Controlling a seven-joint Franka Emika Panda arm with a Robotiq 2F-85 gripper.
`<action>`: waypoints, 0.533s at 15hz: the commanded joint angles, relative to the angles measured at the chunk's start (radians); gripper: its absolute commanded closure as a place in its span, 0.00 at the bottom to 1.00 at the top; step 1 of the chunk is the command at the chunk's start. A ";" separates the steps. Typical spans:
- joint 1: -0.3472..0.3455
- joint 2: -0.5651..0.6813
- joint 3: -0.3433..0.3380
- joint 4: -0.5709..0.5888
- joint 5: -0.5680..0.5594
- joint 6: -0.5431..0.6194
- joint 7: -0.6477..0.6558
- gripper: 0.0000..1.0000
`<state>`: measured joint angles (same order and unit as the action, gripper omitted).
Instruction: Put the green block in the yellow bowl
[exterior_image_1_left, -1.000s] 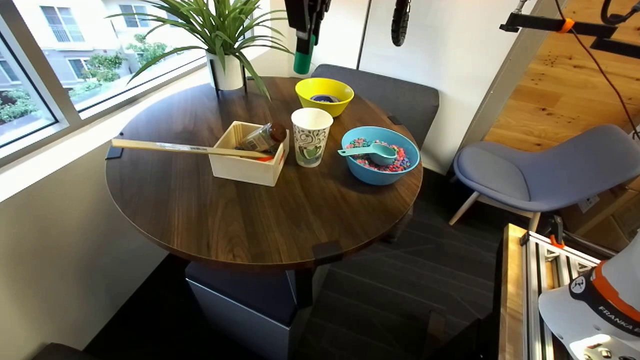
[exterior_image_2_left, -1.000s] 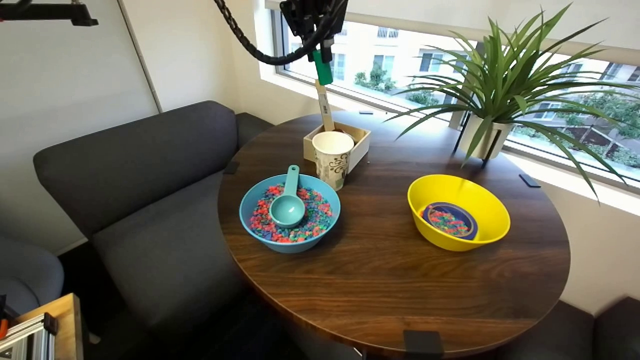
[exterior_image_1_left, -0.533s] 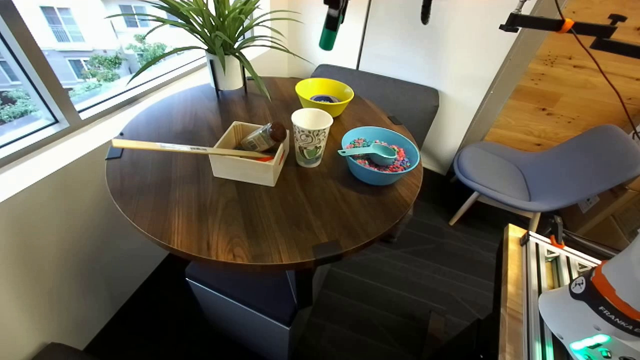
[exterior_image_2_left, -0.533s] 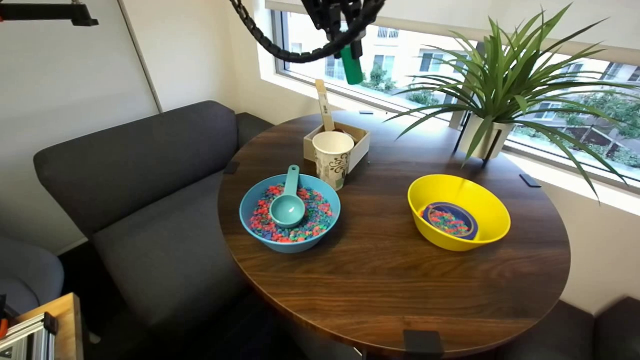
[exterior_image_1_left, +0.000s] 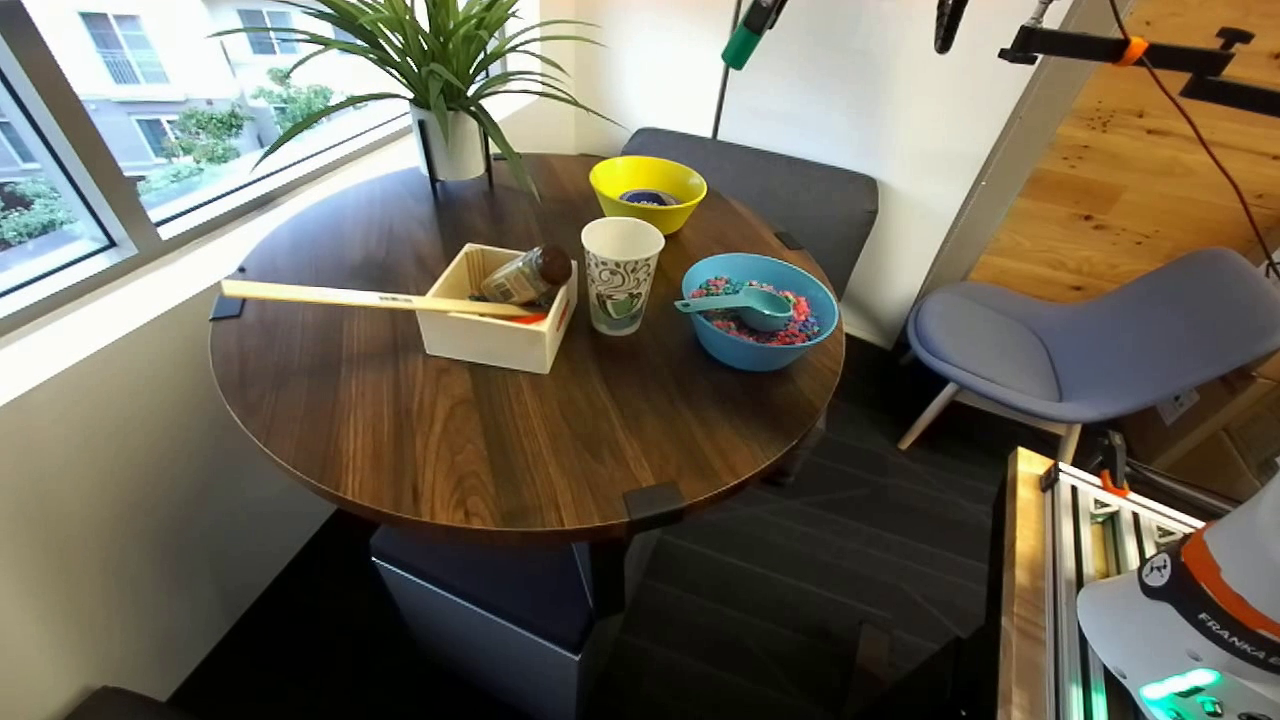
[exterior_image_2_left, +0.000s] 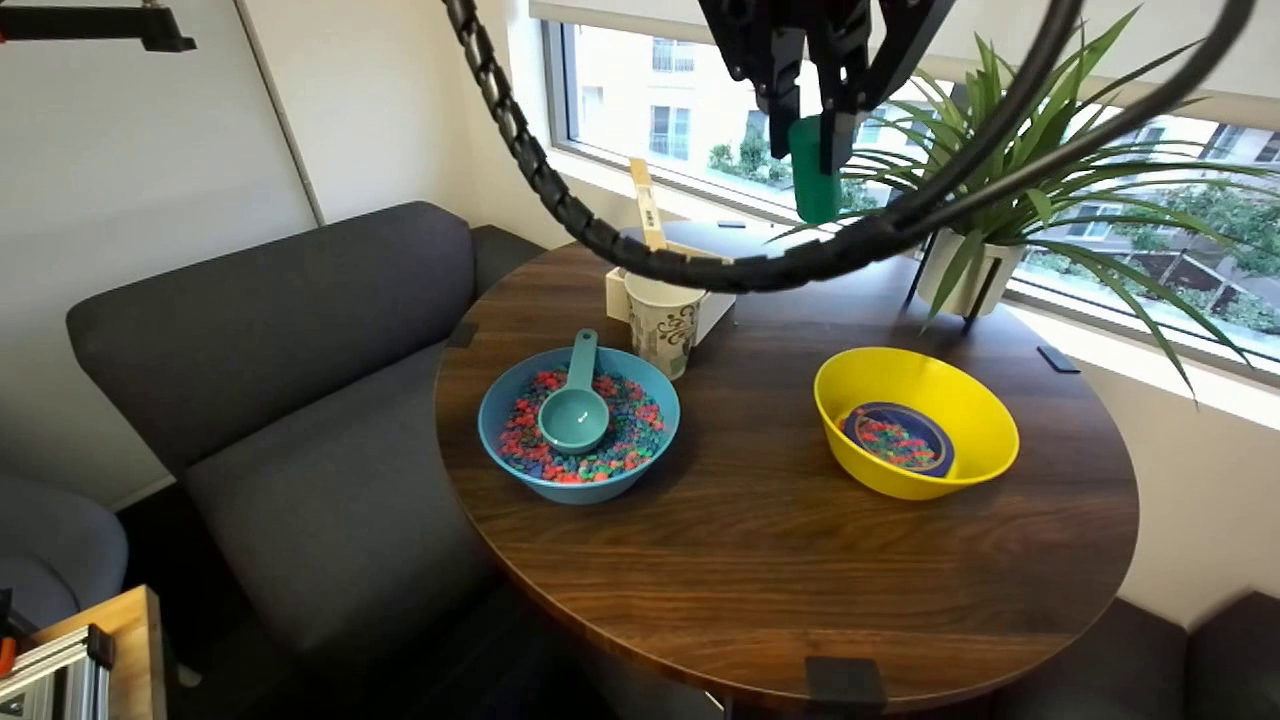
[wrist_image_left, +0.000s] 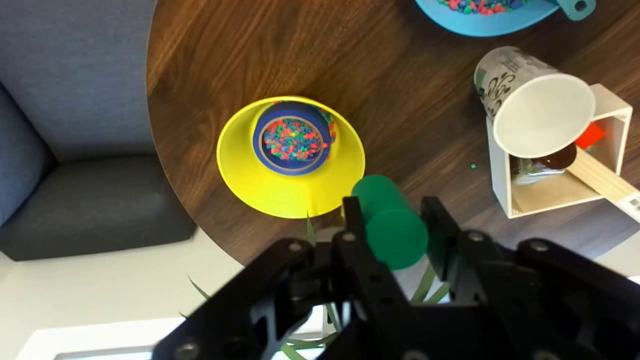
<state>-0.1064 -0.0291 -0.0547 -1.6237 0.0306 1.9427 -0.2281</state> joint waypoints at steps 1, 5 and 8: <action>0.010 -0.009 -0.014 -0.009 0.003 -0.005 0.001 0.67; -0.025 0.074 -0.069 0.001 0.106 0.075 -0.118 0.92; -0.072 0.173 -0.105 0.049 0.195 0.161 -0.282 0.92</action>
<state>-0.1368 0.0396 -0.1344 -1.6444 0.1280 2.0508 -0.3633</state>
